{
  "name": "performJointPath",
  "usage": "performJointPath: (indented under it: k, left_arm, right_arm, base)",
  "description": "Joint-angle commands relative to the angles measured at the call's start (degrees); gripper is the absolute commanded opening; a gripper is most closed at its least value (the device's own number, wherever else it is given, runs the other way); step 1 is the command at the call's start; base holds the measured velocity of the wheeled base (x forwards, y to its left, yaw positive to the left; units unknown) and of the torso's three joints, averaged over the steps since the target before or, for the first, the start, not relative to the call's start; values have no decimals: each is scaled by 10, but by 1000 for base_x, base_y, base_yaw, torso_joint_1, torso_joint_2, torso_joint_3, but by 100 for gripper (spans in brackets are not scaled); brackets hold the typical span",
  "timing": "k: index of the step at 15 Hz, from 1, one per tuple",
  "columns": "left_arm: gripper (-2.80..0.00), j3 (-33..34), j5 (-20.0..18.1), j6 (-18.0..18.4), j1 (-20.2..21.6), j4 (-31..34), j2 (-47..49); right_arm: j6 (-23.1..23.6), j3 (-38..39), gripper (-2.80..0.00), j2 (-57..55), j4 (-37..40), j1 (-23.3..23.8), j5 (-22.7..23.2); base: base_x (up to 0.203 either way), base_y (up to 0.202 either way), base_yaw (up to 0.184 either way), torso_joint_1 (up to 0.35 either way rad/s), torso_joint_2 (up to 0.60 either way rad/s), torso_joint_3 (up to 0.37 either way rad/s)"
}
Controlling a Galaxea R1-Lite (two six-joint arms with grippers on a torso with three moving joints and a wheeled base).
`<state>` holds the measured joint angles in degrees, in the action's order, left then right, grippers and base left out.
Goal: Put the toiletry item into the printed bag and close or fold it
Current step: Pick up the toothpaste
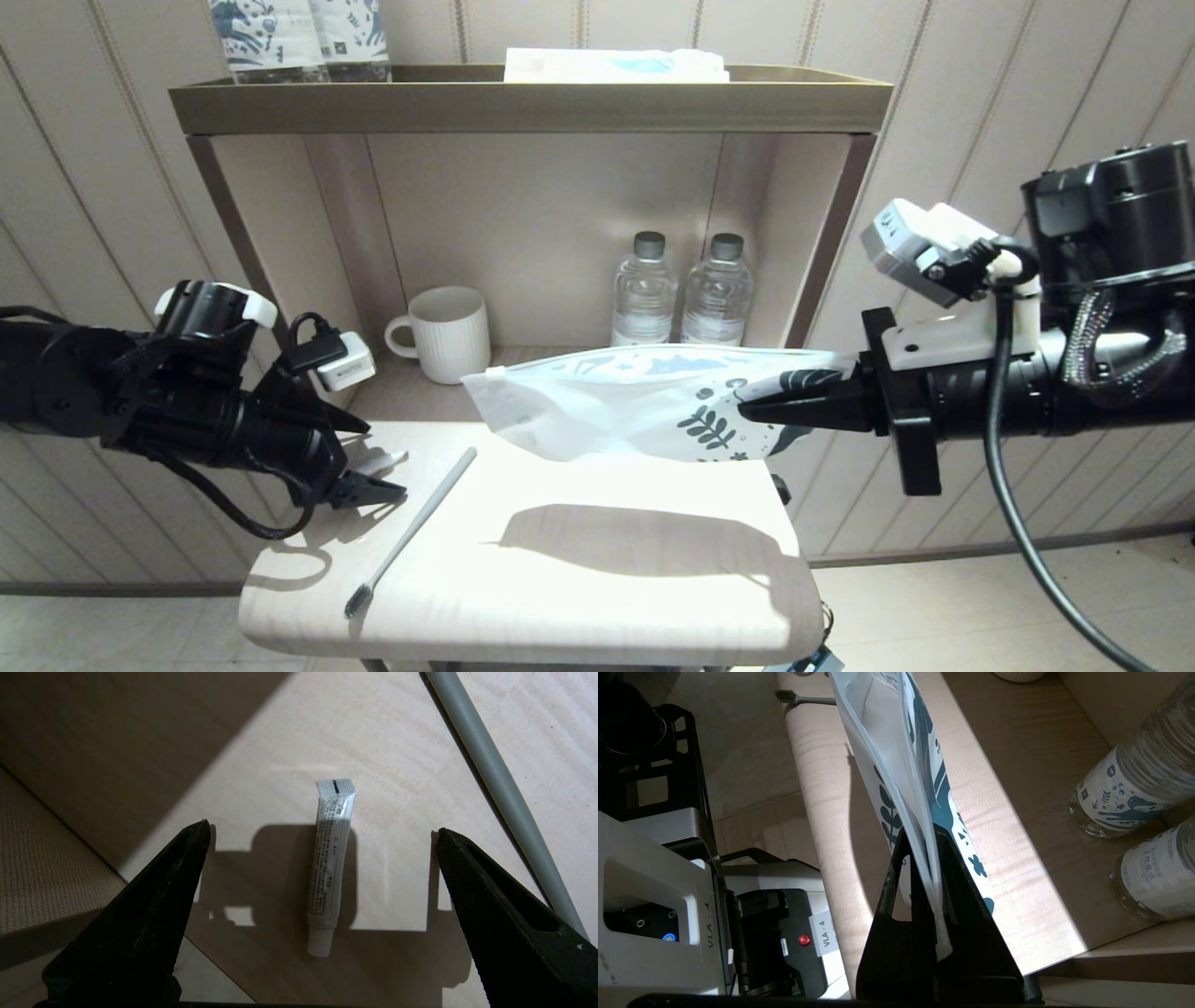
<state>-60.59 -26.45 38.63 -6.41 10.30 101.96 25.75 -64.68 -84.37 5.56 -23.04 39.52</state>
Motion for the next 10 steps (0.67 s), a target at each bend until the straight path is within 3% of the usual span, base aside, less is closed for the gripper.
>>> performJointPath:
  k: [1,6,7,10]
  left_arm:
    - [0,-7,4,2,1,1,10]
    - [0,-2,12,3,2,1,11]
    - [-280,-2,12,3,2,1,11]
    - [-280,-3,12,3,2,0,11]
  right_arm:
    - [2,0,-280,0,1,-1,3]
    - [1,1,-280,0,1,0,3]
    - [1,1,-280,1,1,-1,3]
    - [-3,0,-280,1,1,0,3]
  base:
    - [0,0,0,0,0,0]
    - [0,0,0,0,0,0]
    - [0,0,0,0,0,0]
    - [0,0,0,0,0,0]
